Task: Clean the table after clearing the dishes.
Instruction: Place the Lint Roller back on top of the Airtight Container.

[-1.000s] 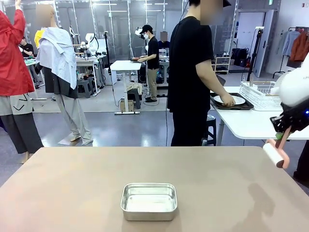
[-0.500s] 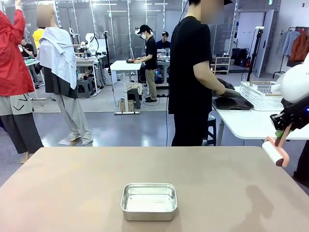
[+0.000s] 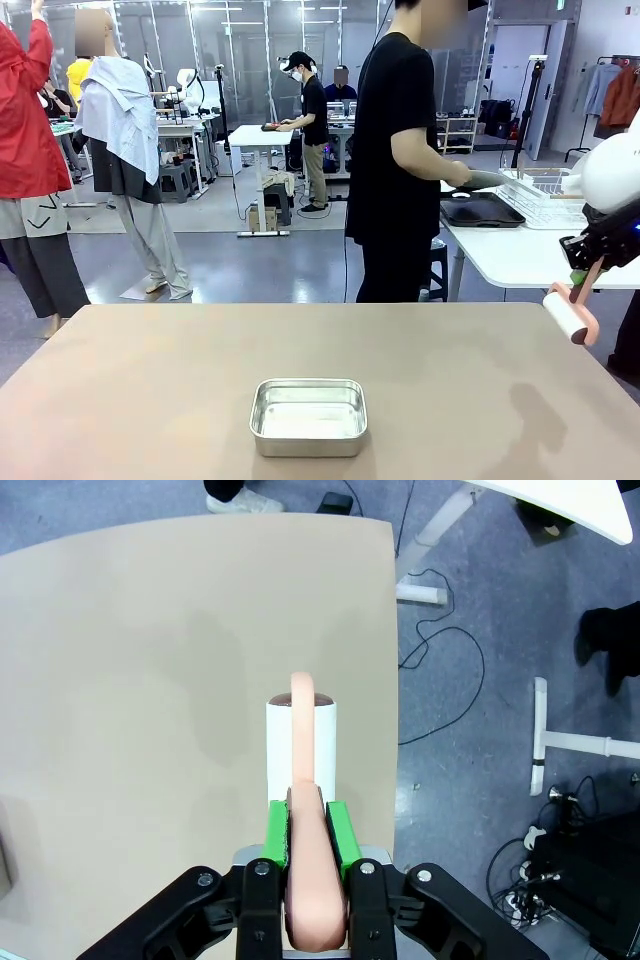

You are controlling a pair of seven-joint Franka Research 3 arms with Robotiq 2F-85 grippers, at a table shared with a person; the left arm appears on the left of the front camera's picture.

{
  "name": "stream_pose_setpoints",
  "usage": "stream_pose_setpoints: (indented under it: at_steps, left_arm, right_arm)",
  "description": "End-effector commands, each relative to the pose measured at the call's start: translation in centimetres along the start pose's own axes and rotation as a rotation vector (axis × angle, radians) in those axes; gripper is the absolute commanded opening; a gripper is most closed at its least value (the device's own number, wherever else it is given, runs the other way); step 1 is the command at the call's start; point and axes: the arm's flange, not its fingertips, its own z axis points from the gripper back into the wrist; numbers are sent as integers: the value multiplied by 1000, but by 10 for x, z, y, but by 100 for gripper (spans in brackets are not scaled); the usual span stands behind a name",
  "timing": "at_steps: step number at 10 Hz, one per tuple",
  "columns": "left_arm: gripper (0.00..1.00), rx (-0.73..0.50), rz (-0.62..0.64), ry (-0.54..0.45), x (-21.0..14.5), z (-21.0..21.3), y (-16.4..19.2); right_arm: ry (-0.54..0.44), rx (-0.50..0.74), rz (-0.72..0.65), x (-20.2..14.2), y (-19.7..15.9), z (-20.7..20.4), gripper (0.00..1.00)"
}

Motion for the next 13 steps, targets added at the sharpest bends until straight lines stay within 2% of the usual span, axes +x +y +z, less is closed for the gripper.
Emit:
stream_pose_setpoints:
  at_steps: [1,6,7,9,11,13]
  left_arm:
    - [100,-18,0,-11,1,2,-2]
    - [100,-18,0,-11,1,2,-2]
    - [100,-18,0,-11,1,2,-2]
    - [100,-18,0,-11,1,2,-2]
    - [100,-18,0,-11,1,2,-2]
    - [100,-18,0,-11,1,2,-2]
  right_arm:
    - [-5,-7,0,0,0,1,21]
    - [0,0,0,0,0,0,21]
    - [-139,23,142,17,43,31,21]
    - [-349,35,484,43,156,89,21]
    - [-443,56,822,30,264,129,21]
    - [-473,160,1080,-7,329,145,21]
